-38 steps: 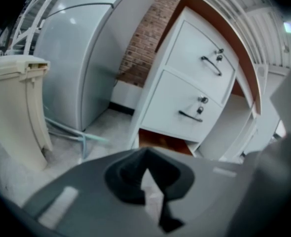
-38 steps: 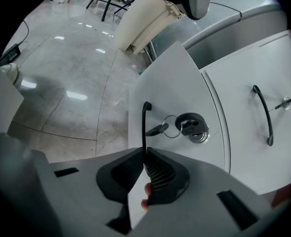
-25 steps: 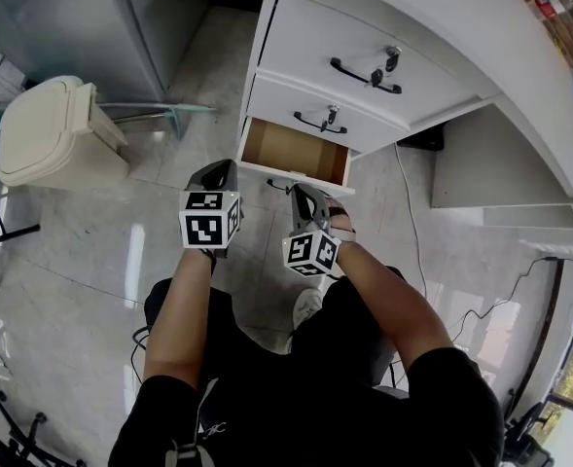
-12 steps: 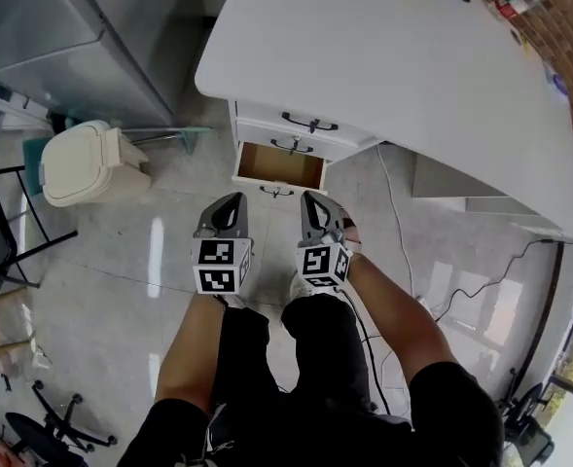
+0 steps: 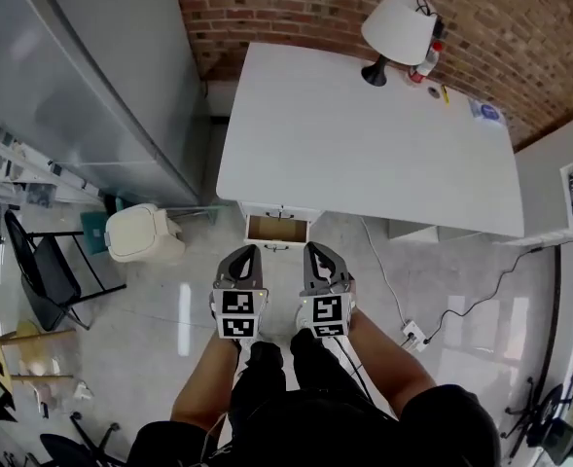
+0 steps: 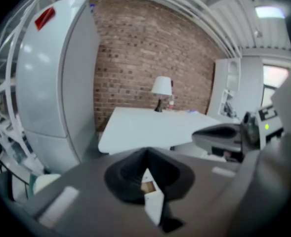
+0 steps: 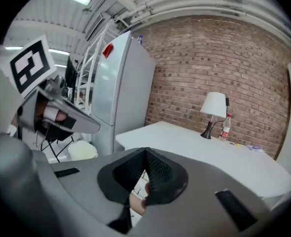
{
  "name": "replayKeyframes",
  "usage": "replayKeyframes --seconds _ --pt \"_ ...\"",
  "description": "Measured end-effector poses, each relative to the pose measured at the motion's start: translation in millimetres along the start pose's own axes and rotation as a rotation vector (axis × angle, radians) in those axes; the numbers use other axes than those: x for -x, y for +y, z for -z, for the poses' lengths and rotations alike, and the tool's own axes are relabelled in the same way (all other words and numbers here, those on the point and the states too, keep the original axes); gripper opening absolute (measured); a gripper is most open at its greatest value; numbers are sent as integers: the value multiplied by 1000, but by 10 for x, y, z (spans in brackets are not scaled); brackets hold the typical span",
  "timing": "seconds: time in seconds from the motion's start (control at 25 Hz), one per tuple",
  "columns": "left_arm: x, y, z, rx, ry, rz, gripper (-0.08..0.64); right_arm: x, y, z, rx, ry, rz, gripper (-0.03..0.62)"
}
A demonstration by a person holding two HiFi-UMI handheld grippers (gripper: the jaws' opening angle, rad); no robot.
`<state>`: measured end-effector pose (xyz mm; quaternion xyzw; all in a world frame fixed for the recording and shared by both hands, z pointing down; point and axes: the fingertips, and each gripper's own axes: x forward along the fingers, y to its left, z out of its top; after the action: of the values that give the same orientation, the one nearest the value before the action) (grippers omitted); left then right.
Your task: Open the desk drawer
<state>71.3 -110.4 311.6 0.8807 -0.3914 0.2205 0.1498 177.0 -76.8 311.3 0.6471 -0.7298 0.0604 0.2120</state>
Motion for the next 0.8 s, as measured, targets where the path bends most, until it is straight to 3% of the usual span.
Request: replayKeyframes --seconds 0.2,0.28,0.4,0.64,0.8 --pt "389 -369 -572 -171 -49 -36 -2 418 -314 -831 -128 -112 25 -2" --pt "496 -456 -705 -144 -64 -34 -2 536 -372 -1040 -142 -143 27 -2" --pt "597 -463 -920 -40 -96 -29 -2 629 -435 -1299 -150 -191 26 -2" --pt "765 -480 -1187 -66 -124 -73 -2 763 -469 -1626 -164 -252 7 -2" --pt "812 -448 -1289 3 -123 -67 -2 770 -444 -1724 -167 -268 -9 -2"
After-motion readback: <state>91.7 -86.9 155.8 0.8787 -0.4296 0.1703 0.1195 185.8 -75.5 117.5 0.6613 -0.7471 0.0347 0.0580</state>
